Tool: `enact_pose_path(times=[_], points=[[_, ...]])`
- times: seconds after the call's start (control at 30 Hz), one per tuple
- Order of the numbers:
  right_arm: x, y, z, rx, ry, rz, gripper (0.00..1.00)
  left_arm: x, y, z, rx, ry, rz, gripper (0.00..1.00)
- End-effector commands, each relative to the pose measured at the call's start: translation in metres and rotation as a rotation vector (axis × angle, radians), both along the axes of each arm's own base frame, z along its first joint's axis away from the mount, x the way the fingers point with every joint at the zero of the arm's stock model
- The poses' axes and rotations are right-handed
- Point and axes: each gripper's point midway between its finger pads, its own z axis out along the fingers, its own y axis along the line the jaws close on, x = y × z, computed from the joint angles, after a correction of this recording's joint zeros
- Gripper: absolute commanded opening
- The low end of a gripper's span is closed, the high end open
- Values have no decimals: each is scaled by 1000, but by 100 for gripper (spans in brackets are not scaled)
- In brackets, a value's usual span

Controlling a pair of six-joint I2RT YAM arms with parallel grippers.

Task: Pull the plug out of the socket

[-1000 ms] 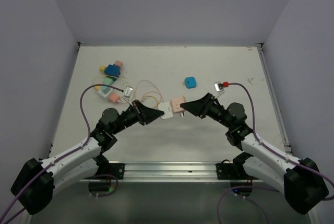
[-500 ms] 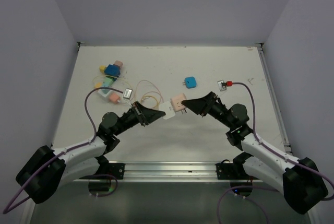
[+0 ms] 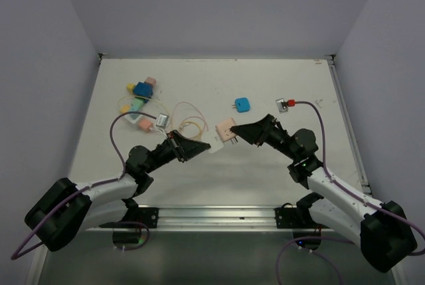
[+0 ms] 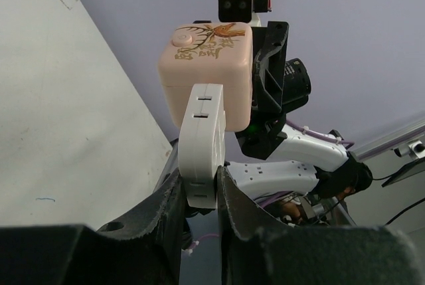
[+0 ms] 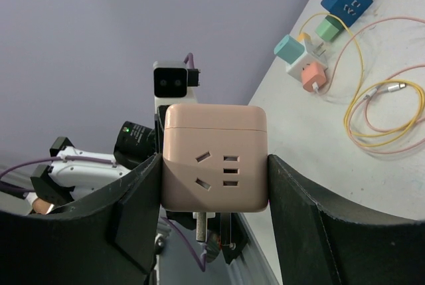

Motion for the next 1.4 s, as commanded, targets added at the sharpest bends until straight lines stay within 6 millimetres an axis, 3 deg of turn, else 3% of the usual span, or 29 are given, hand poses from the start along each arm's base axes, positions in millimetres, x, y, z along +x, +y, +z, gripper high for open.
enact_pose_path(times=[0.0,0.17,0.4,0.67,0.8,0.83,0.93,1.37], points=[[-10,8,29,4,-79,74,0,-8,2,7,19,-90,-10,0],[-15,15,29,-26,-81,138,17,-10,2,12,20,-109,-13,0],[-24,22,31,-42,-95,223,31,-12,0,19,17,-120,-32,0],[-27,26,22,-129,-75,271,44,-14,2,26,22,-159,-24,0],[-29,27,19,-147,-72,298,45,-14,3,33,9,-185,-20,0],[-31,28,19,-149,-71,312,45,-14,4,36,4,-191,-19,0],[-31,29,19,-149,-73,319,2,-15,4,41,-9,-207,-20,0],[1,5,72,-112,-212,58,0,-22,18,5,-13,-95,16,0]])
